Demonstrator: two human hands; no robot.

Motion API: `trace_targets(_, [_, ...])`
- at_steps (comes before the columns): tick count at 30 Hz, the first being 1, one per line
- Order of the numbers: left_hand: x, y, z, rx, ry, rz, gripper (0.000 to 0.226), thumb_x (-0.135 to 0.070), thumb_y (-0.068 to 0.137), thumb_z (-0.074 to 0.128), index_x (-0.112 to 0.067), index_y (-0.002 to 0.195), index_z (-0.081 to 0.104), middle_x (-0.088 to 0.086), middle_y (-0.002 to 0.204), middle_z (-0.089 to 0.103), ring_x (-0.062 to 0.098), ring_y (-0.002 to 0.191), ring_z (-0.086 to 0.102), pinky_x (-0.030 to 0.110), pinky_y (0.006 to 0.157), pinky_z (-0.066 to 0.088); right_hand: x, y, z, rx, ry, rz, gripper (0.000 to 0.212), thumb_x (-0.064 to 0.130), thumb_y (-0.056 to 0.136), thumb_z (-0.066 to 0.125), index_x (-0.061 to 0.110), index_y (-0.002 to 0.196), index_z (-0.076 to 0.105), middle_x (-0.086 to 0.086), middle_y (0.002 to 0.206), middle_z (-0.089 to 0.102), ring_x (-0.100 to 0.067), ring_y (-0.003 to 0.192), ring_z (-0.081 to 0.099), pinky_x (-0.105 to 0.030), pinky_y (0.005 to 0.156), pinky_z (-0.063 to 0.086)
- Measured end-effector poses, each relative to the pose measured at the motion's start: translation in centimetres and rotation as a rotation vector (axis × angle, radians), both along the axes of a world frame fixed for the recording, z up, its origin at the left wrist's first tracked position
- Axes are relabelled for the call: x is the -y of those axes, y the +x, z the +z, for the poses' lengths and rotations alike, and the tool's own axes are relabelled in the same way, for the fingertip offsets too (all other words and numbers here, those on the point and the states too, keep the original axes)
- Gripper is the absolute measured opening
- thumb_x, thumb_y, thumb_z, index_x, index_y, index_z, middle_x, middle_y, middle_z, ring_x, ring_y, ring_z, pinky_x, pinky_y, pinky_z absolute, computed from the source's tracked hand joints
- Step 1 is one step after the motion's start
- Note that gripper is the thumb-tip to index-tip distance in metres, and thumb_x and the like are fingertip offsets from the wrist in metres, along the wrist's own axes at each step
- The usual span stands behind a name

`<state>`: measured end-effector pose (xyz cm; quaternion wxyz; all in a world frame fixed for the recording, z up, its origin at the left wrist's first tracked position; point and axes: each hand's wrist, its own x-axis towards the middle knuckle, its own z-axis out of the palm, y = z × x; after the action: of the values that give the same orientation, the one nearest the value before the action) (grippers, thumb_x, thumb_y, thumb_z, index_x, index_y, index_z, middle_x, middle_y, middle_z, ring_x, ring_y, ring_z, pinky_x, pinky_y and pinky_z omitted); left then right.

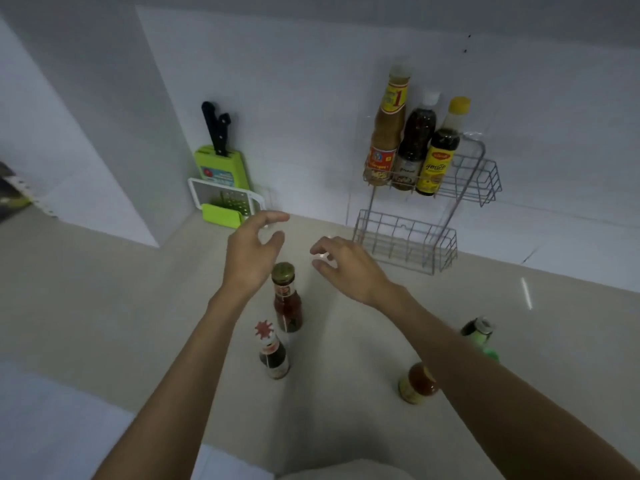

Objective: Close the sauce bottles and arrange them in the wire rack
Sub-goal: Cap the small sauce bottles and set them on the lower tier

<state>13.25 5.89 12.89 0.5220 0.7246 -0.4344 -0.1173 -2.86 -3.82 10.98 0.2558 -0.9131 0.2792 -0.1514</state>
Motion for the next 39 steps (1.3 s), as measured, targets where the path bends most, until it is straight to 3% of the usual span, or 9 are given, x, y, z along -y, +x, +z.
trace_targets(5, [-4.1,2.6,-4.9,-0.203,0.1,0.115,0.034,0.005,0.087,0.057,-0.018,0.109,0.069,-0.006,0.111,0.069,0.014,0.111,0.063,0.035,0.102,0.048,-2.2,4.7,-1.5,-0.296,-0.018,0.065,0.067,0.057,0.087,0.055,0.025,0.141,0.032,-0.014,0.131,0.051,-0.034,0.118,0.048,-0.046,0.089,0.048])
trace_targets(9, [-5.0,4.2,-7.9,-0.375,0.267,0.072,0.04,0.008,0.087,0.051,-0.019,0.112,0.065,0.001,0.117,0.067,0.021,0.113,0.062,0.035,0.096,0.05,-2.7,7.3,-3.1,-0.416,-0.209,0.023,0.063,0.062,0.086,0.051,0.018,0.13,0.037,-0.018,0.113,0.061,-0.038,0.099,0.059,-0.038,0.069,0.041])
trace_targets(16, [-4.1,4.8,-8.6,-0.323,0.46,-0.249,0.063,-0.014,0.08,0.074,-0.025,0.136,0.048,-0.006,0.142,0.05,0.013,0.131,0.043,0.032,0.103,0.037,-1.8,7.5,-1.0,-0.301,-0.214,0.02,0.042,0.049,0.087,0.053,0.014,0.109,0.044,-0.012,0.083,0.061,-0.033,0.074,0.059,-0.032,0.059,0.037])
trace_targets(21, [-0.6,2.1,-6.4,-0.284,0.275,-0.3,0.046,-0.03,0.059,0.084,-0.043,0.096,0.06,-0.014,0.092,0.072,0.002,0.087,0.066,0.011,0.072,0.048,0.1,7.5,5.5,-0.072,-0.277,0.008,0.035,0.059,0.083,0.049,0.026,0.085,0.039,0.008,0.059,0.045,-0.018,0.055,0.048,-0.024,0.045,0.028])
trace_targets(24, [0.9,1.8,-4.7,-0.349,0.176,-0.324,0.04,-0.019,0.052,0.079,-0.035,0.085,0.065,-0.008,0.081,0.074,0.007,0.077,0.069,0.02,0.072,0.052,0.8,6.9,7.9,-0.08,-0.522,0.049,0.053,0.073,0.084,0.022,0.023,0.086,0.041,0.006,0.055,0.044,-0.017,0.049,0.043,-0.026,0.046,0.024])
trace_targets(28, [1.3,2.3,-3.6,-0.394,0.223,-0.585,0.037,-0.009,0.052,0.077,-0.028,0.082,0.068,-0.003,0.081,0.073,0.014,0.078,0.07,0.028,0.074,0.056,1.6,5.5,8.7,-0.039,-0.7,0.177,0.041,0.048,0.094,0.017,0.017,0.093,0.043,0.001,0.06,0.053,-0.025,0.047,0.045,-0.025,0.049,0.024])
trace_targets(32, [1.5,0.2,-3.0,-0.087,0.209,-0.181,0.032,-0.029,0.05,0.075,-0.04,0.077,0.06,-0.013,0.071,0.069,0.004,0.067,0.064,0.018,0.062,0.049,0.9,4.6,6.7,-0.068,-0.634,-0.091,0.018,0.032,0.097,0.045,0.015,0.103,0.041,-0.013,0.079,0.061,-0.033,0.056,0.056,-0.035,0.052,0.046])
trace_targets(36, [1.4,1.7,-2.0,-0.143,0.292,-0.397,0.035,-0.022,0.051,0.076,-0.036,0.081,0.066,-0.008,0.077,0.073,0.016,0.076,0.069,0.028,0.073,0.056,1.6,4.1,8.1,-0.155,-0.504,-0.06,0.064,0.073,0.088,0.017,0.018,0.103,0.046,-0.007,0.081,0.061,-0.028,0.065,0.055,-0.034,0.058,0.04])
trace_targets(39, [1.4,2.3,-0.7,-0.259,0.308,-0.623,0.036,-0.012,0.053,0.077,-0.029,0.084,0.069,-0.002,0.083,0.075,0.016,0.08,0.071,0.036,0.082,0.057,1.9,3.6,10.7,-0.1,-0.709,0.165,0.053,0.061,0.092,0.013,0.019,0.1,0.045,-0.003,0.069,0.062,-0.029,0.055,0.055,-0.029,0.051,0.034])
